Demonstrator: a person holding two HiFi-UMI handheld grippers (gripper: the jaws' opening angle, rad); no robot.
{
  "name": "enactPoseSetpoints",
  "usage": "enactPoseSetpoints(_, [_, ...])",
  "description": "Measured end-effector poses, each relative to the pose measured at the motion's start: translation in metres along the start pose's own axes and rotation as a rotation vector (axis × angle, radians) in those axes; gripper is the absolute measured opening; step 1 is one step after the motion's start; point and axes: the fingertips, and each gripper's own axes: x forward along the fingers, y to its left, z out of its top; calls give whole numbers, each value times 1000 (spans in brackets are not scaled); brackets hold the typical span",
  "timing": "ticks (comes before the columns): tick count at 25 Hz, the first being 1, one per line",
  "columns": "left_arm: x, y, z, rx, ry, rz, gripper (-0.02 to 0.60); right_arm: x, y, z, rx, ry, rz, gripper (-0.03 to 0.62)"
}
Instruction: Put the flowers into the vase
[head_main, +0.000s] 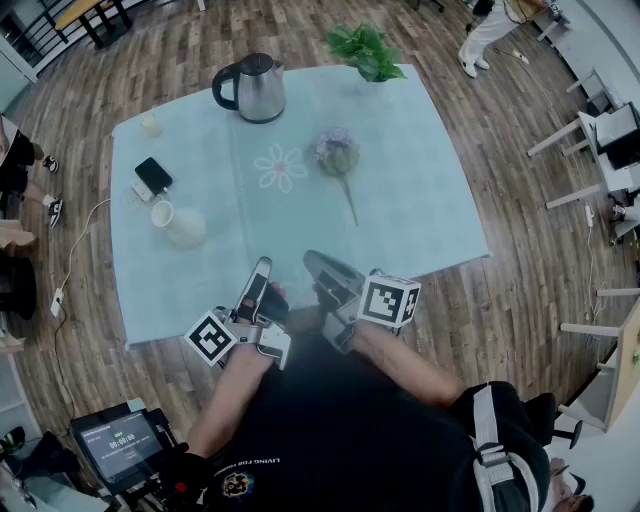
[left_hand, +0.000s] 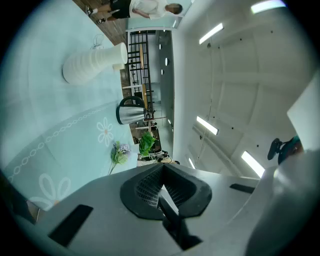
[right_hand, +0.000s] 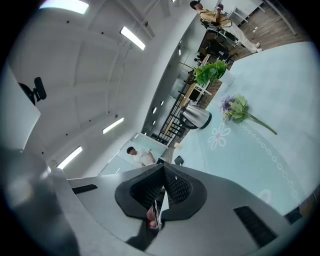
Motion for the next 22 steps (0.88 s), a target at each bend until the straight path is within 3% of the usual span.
enactPoseSetpoints(5, [0, 2, -2, -26, -5, 3, 8, -2, -4, 0, 8, 4, -9, 18])
enactPoseSetpoints(7, [1, 3, -1, 1, 7, 7, 8, -1, -4, 1, -15, 5, -14, 18])
enactPoseSetpoints(8, [4, 4, -3, 81, 44, 24, 8, -1, -4, 3, -64, 8, -27, 18])
enactPoseSetpoints(9, [6, 6, -7, 237, 116, 63, 8, -1, -3, 5, -146, 17, -49, 18])
enactPoseSetpoints(11, [9, 17, -19, 695, 316, 180, 8, 1, -2, 10, -375, 43, -111, 18])
enactPoseSetpoints(12, [8, 22, -23, 868, 390, 229, 8, 2, -2, 11, -476, 54, -138, 18])
enactPoseSetpoints(13, [7, 25, -25, 948, 430, 255, 8, 3, -1, 12, -541, 63, -156, 18])
enactPoseSetpoints(17, [5, 30, -22, 878, 419, 269, 8, 8, -4, 8, -556, 87, -160, 18])
enactPoseSetpoints(22, [4, 33, -15, 872, 404, 288, 8, 11, -11, 9, -519, 91, -164, 18])
